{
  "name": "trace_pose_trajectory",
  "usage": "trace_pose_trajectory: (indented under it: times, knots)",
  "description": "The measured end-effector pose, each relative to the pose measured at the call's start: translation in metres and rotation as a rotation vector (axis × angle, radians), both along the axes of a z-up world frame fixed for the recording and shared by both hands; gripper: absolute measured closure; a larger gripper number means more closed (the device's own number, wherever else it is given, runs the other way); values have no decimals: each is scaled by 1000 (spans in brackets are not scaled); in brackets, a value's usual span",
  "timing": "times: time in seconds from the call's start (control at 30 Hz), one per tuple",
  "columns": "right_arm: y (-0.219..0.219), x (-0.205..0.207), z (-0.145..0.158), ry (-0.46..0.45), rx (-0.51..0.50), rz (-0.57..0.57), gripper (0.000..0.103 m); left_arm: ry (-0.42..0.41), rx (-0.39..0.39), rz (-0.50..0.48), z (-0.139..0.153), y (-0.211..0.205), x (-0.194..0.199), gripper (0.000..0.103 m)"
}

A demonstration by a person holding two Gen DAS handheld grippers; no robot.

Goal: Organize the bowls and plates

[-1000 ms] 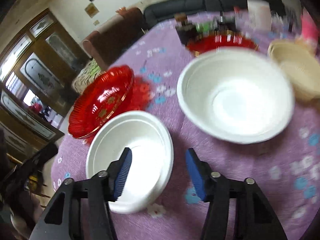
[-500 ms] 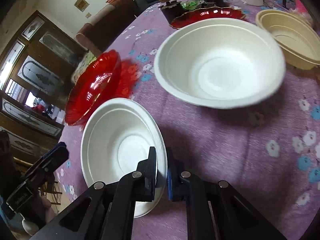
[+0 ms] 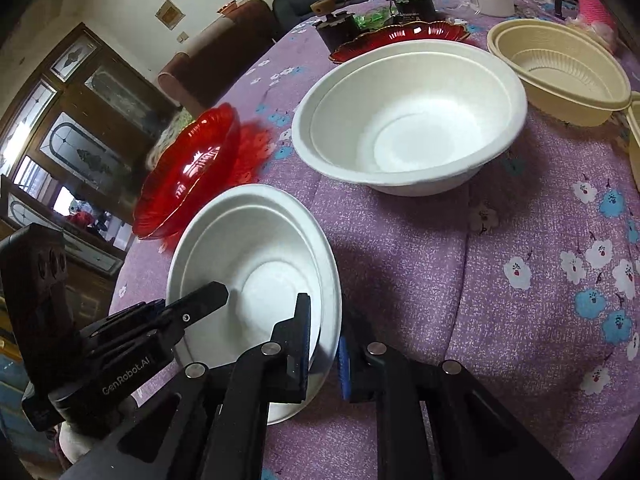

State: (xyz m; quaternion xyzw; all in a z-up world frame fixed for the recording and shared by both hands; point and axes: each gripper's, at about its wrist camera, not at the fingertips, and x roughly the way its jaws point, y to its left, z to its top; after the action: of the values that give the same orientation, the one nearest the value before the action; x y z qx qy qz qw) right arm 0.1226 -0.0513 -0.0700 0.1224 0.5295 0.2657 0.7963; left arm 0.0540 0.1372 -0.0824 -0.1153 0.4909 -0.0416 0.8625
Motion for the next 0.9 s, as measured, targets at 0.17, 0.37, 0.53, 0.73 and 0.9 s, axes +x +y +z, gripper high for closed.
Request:
trace_pose_trajectory:
  times: [0.17,0.37,0.53,0.73,0.9]
  knots:
    - [3,-5,17,-63,1,6,90,-72,22,-6,28,0,-13,92]
    - [13,-9,49,-153,46,21,90,-147,32,10,56,16,-26,91]
    - [38,-5,65,-187,66,53,90,-171,28,45,66,38,-32,90]
    - [84,3,78,-216,43,102,90,-177,39,117,70,78,-24,90]
    - [138,21,91,-238,15,157,90,-183,60,195,76,124,-10,89]
